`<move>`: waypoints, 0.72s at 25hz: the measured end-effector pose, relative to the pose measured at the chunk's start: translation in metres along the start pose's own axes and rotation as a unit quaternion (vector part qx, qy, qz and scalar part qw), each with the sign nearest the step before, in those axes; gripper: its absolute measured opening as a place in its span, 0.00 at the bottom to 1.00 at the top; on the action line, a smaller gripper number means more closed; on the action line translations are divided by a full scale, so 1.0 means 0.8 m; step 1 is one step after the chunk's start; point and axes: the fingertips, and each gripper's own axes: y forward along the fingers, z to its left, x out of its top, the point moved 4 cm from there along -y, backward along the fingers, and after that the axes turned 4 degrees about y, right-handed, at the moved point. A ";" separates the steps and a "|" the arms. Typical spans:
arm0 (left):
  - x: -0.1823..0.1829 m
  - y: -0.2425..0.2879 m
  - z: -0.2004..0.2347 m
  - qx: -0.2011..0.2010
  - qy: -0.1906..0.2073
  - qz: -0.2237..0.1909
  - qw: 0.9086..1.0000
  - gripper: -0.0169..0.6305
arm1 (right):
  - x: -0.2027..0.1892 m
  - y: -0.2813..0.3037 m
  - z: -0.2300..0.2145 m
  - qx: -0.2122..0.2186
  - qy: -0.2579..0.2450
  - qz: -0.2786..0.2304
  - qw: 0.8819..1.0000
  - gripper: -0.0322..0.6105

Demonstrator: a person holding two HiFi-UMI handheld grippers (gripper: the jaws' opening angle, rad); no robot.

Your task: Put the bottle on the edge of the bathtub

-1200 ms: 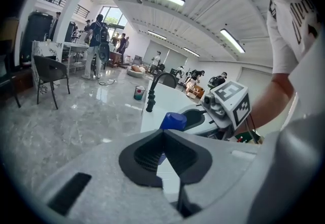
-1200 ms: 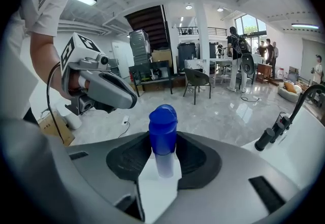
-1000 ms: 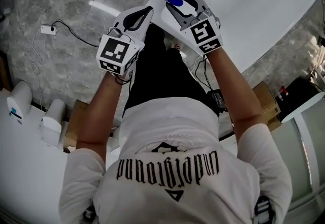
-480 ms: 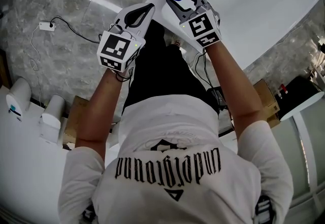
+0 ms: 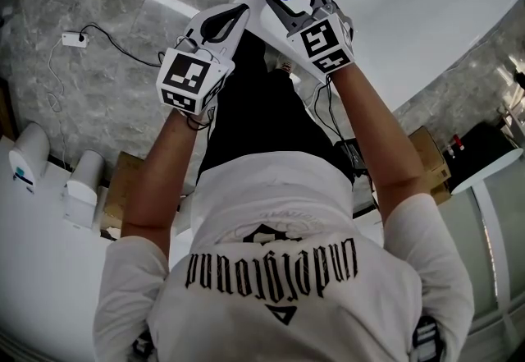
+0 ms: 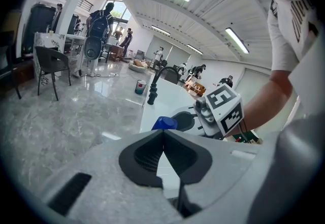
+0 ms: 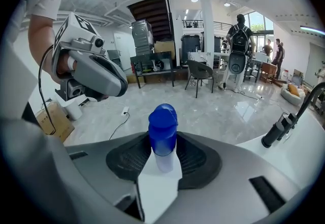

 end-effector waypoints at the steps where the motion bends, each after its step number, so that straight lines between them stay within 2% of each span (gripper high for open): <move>1: 0.000 0.000 0.000 0.001 -0.001 0.000 1.000 0.05 | 0.002 0.001 0.000 0.001 -0.003 -0.001 1.000 0.29; 18: -0.004 0.005 0.001 0.007 -0.016 -0.003 1.000 0.05 | -0.005 0.006 0.010 0.007 -0.007 0.010 1.000 0.30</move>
